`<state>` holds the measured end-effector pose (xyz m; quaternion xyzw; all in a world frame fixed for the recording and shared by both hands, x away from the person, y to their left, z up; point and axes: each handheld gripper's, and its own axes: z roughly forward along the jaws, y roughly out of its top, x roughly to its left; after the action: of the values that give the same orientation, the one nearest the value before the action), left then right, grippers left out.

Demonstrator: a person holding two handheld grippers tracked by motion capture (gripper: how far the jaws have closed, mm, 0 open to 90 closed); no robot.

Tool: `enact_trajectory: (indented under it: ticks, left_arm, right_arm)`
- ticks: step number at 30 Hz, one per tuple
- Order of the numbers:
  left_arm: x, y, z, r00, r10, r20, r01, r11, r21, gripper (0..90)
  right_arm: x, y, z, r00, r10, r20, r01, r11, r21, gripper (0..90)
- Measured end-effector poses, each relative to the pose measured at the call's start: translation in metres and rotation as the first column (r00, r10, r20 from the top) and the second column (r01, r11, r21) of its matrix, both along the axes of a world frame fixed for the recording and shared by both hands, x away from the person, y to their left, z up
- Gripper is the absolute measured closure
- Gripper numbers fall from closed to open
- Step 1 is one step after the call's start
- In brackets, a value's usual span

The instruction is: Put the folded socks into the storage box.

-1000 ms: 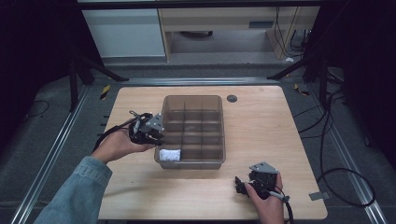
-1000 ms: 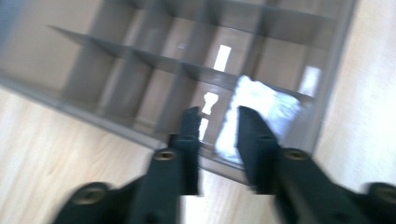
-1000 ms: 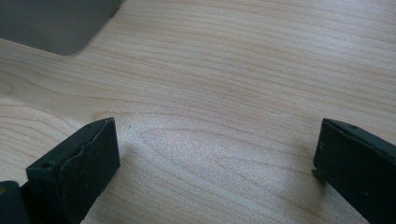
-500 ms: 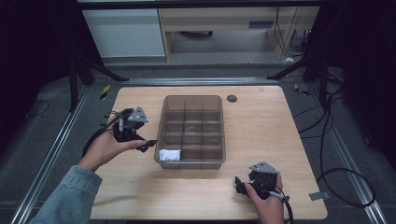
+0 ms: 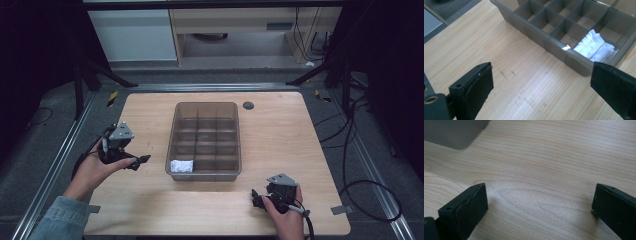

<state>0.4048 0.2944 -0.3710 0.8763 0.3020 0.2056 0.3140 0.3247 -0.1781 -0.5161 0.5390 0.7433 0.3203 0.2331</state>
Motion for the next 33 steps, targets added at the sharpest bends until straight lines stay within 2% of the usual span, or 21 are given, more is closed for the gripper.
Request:
enact_trajectory:
  ticks: [4, 11, 18, 25, 30, 33]
  left_arm:
    - [-0.004, 0.006, -0.015, 0.9997, 0.02, -0.013, -0.02, 0.9998, -0.008, 3.6]
    - [-0.008, 0.017, -0.04, 0.9981, 0.054, -0.029, -0.053, 0.9986, 0.006, 3.6]
    - [-0.009, 0.026, -0.073, 0.9927, 0.084, -0.087, -0.084, 0.9965, 0.004, 3.7]
    - [-0.006, 0.027, -0.104, 0.9836, 0.111, -0.142, -0.107, 0.9935, 0.039, 3.5]
    - [-0.003, 0.029, -0.113, 0.9802, 0.135, -0.145, -0.129, 0.9905, 0.049, 3.6]
    - [-0.002, 0.028, -0.115, 0.9798, 0.14, -0.143, -0.137, 0.9902, 0.027, 3.7]
  right_arm:
    - [0.0, 0.0, 0.0, 1.0, 0.0, 0.0, 0.0, 1.0, 0.0, 0.6]
    - [0.0, 0.0, 0.0, 1.0, 0.0, 0.0, 0.0, 1.0, 0.0, 0.6]
    - [0.0, 0.0, 0.0, 1.0, 0.0, 0.0, 0.0, 1.0, 0.001, 0.6]
    - [0.0, 0.0, 0.0, 1.0, 0.0, 0.0, 0.0, 1.0, 0.0, 0.6]
    - [0.0, 0.0, 0.0, 1.0, 0.0, 0.0, 0.0, 1.0, 0.0, 0.6]
    - [0.0, 0.0, 0.0, 1.0, 0.0, 0.0, 0.0, 1.0, 0.0, 0.6]
